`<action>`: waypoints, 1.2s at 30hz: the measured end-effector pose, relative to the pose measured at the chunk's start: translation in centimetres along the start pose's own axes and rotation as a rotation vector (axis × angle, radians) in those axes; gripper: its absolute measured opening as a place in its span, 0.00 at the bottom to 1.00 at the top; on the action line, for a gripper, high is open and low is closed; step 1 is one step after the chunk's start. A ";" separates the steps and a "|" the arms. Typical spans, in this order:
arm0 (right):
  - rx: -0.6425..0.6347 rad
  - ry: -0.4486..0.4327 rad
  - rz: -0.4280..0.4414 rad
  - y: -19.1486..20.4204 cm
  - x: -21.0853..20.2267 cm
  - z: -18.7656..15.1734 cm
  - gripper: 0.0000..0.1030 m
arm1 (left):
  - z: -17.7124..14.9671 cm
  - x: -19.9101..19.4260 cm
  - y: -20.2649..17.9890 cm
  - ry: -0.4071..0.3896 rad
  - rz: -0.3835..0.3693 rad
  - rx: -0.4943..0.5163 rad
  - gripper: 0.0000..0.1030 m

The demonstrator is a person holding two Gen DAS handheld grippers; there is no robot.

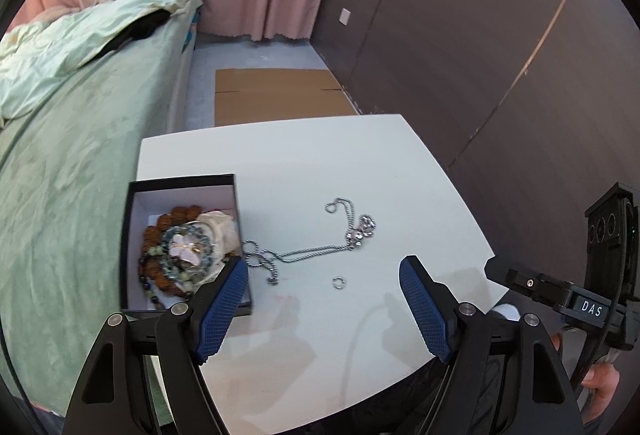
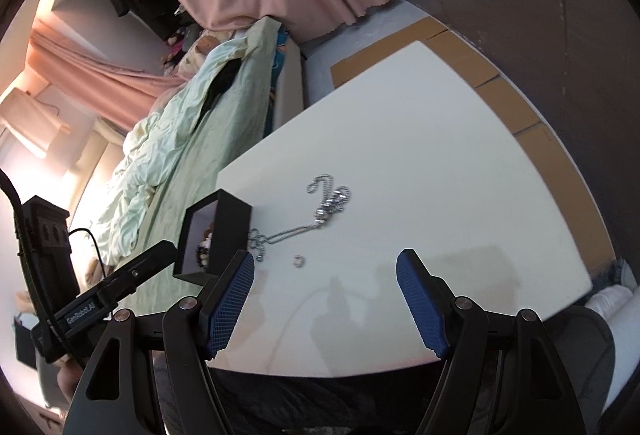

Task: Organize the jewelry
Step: 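Move the left tool to the small silver ring and close on it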

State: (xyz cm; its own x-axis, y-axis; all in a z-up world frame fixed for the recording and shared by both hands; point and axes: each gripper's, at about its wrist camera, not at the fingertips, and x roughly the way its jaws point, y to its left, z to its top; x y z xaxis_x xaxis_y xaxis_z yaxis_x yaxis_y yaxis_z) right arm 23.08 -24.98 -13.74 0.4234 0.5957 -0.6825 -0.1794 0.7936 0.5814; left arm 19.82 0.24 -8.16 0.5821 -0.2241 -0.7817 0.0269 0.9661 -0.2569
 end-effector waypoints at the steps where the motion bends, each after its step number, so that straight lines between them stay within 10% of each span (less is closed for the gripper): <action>1: 0.006 -0.001 0.000 -0.3 -0.1 -0.1 0.72 | 0.0 0.1 -0.2 0.004 0.003 0.006 0.76; 36: 0.110 -0.008 -0.033 -7.0 -1.0 -0.7 0.72 | -1.3 11.6 -3.6 0.266 0.163 0.068 0.29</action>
State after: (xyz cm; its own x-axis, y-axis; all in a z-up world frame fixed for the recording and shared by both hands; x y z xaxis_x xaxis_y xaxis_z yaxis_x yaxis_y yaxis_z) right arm 23.34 -31.00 -17.42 0.4351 0.5677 -0.6988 -0.0667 0.7943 0.6038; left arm 25.37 -6.00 -17.02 0.3508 -0.0826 -0.9328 0.0102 0.9964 -0.0844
